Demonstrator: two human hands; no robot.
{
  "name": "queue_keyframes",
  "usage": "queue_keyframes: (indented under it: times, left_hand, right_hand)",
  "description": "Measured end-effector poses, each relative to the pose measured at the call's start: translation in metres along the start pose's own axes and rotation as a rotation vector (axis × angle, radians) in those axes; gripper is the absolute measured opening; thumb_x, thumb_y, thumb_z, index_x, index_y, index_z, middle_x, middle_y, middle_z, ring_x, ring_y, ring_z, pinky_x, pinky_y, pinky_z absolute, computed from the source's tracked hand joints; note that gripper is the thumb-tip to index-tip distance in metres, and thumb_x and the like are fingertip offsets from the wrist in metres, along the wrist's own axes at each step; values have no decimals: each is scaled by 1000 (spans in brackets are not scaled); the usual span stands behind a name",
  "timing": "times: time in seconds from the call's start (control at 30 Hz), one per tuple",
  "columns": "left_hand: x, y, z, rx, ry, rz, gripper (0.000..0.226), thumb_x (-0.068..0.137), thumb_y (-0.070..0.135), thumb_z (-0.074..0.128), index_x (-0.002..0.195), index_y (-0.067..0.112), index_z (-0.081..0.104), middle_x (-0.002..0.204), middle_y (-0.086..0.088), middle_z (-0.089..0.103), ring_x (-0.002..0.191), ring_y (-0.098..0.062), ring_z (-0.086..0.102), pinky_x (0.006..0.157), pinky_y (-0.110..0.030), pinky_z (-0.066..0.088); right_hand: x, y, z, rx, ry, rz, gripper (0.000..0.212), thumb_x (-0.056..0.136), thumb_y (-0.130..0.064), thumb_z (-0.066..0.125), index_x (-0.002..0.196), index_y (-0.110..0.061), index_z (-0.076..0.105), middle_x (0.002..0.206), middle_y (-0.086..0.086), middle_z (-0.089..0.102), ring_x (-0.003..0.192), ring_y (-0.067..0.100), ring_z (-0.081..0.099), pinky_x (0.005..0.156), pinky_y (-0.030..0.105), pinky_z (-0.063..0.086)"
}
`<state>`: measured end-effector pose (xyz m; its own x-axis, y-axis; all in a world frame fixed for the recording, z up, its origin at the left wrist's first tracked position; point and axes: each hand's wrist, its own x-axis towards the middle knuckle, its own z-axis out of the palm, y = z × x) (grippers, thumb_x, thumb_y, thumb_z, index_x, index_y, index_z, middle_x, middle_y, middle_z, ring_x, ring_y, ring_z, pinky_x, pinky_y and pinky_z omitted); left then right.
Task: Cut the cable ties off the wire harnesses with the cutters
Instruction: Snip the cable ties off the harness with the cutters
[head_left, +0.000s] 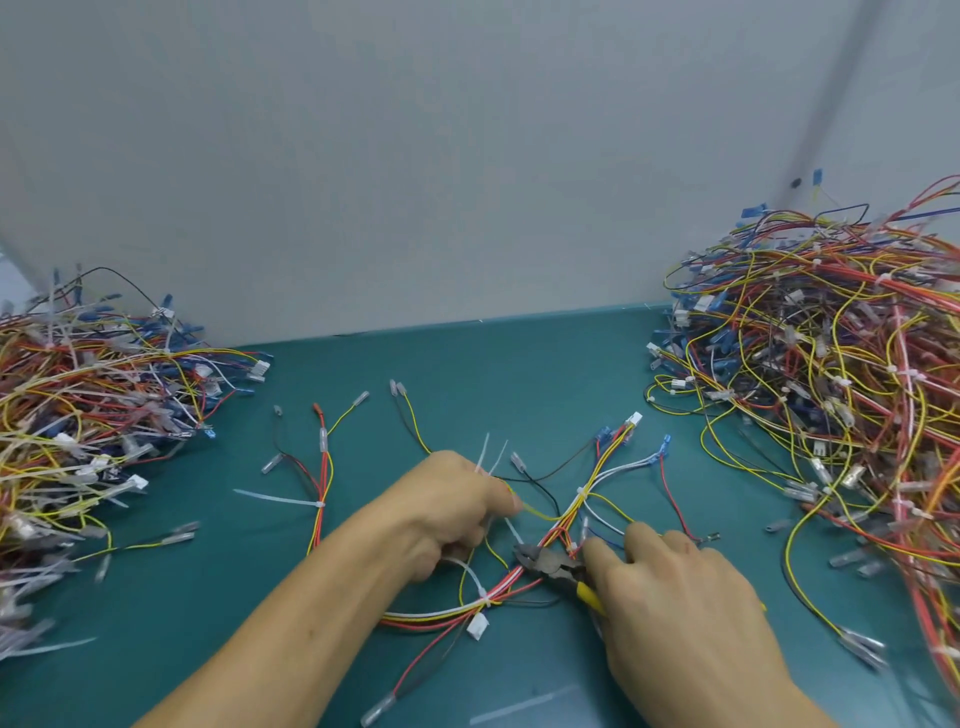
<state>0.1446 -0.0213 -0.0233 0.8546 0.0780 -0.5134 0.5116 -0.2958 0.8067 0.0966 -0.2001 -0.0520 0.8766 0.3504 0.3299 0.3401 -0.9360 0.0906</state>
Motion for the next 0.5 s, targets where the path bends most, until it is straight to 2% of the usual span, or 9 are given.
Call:
queue_keyframes:
  times: [0.07, 0.17, 0.23, 0.3, 0.4, 0.5]
  left_hand:
    - [-2, 3, 3, 52, -5, 10, 17, 81, 10, 68, 70, 11, 55, 48, -1, 34, 42, -15, 27, 48, -21, 19]
    - [-5, 6, 10, 520, 182, 142, 15, 79, 27, 70, 73, 14, 69, 64, -2, 56, 63, -23, 52, 58, -26, 38]
    - [-9, 5, 11, 711, 259, 169, 17, 80, 36, 68, 82, 19, 70, 79, -3, 64, 80, -25, 62, 64, -27, 43]
    - [-11, 1, 10, 748, 282, 158, 19, 80, 39, 69, 85, 20, 70, 89, -4, 67, 89, -26, 63, 69, -28, 48]
    - [-13, -7, 7, 671, 262, 163, 12, 79, 35, 71, 80, 23, 71, 88, -1, 69, 87, -20, 64, 71, -26, 49]
    - [-15, -13, 5, 578, 273, 241, 10, 80, 34, 71, 75, 26, 71, 81, 6, 69, 82, -11, 63, 65, -22, 46]
  right_hand:
    - [0, -1, -2, 11, -16, 6, 44, 20, -18, 92, 54, -11, 65, 46, 8, 46, 36, 30, 47, 37, 28, 34]
    - [1, -2, -4, 22, -60, 21, 44, 19, -19, 92, 53, -13, 65, 46, 8, 46, 36, 30, 47, 36, 27, 33]
    - [1, 1, -6, 24, -82, 40, 45, 18, -22, 93, 52, -14, 65, 45, 7, 46, 35, 30, 46, 38, 26, 27]
    - [1, 5, -8, 45, -96, 59, 46, 19, -26, 94, 50, -14, 62, 44, 6, 40, 34, 30, 46, 43, 26, 20]
    - [1, 8, -12, 59, -124, 59, 46, 19, -30, 94, 47, -16, 59, 51, 3, 23, 34, 29, 46, 45, 26, 19]
    - [0, 7, -12, 47, -162, 52, 47, 17, -29, 94, 48, -16, 60, 44, 6, 39, 34, 30, 46, 45, 26, 20]
